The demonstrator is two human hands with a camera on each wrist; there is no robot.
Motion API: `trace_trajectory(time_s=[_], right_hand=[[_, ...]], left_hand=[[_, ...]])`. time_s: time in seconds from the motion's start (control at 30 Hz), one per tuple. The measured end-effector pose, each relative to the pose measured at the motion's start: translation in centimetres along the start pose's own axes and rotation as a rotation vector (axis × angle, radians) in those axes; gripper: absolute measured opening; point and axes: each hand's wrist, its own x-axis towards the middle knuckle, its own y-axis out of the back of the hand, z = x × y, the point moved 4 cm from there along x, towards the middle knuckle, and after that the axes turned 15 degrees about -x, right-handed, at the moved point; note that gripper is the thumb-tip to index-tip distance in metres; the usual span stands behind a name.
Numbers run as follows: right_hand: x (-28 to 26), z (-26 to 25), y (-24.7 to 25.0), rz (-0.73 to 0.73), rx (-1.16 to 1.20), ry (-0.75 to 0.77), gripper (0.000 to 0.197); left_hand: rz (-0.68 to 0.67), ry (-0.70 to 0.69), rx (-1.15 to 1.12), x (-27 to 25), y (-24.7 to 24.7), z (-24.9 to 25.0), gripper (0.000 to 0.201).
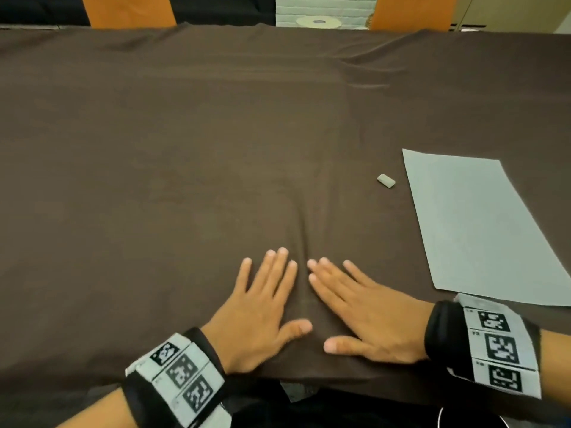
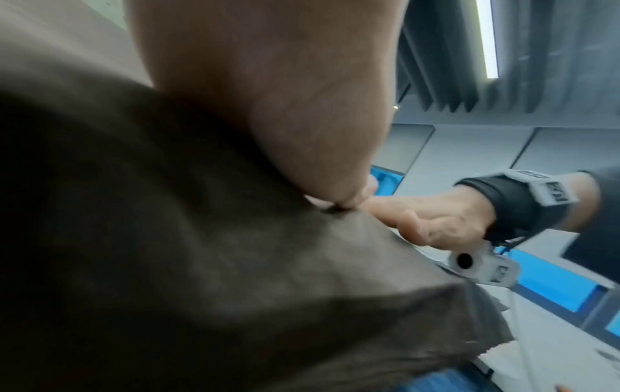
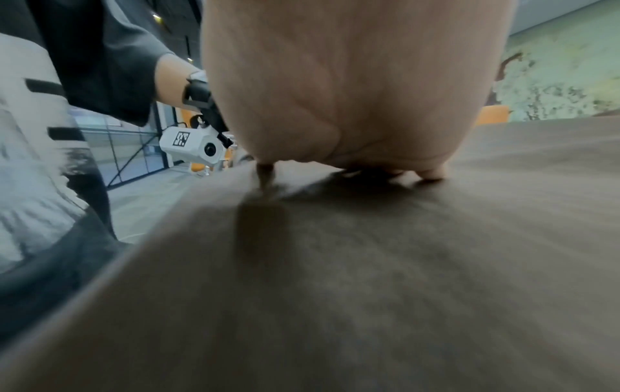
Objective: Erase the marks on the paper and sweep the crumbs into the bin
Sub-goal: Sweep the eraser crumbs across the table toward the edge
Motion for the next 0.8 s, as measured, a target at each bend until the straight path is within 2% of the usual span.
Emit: trace_trajectory(time_s=[0.07, 0.2, 0.3, 0.47, 0.67, 0.8], right_hand=[[-0.1, 0.3, 0.6, 0.011, 0.068, 0.023, 0.088], [1.1, 4.4, 1.8, 0.059, 0.092, -0.154, 0.089], [3.9, 6.5, 2.6, 0.058, 0.092, -0.188, 0.093], [8.4, 5.4, 3.7, 0.061, 0.016, -0.136, 0.090], [7.2, 0.8, 4.1, 0.030, -0.059, 0.114, 0.090], [9.9, 1.6, 7.6, 0.126, -0.070, 0.019, 0.086]], left_hand=[[-0.019, -0.085, -0.058, -0.9, -0.4, 0.8, 0.095], [0.099, 0.126, -0.190, -2.5, 1.3, -2.5, 0.101], [0.177, 0.230, -0.238, -3.2, 1.6, -4.9, 0.100], [0.235, 0.214, -0.143, -3.2, 0.5, -6.2, 0.094], [0.297, 0.214, -0.097, -4.0, 0.5, -7.4, 0.088], [0.267, 0.242, -0.070, -4.0, 0.4, -6.9, 0.090]])
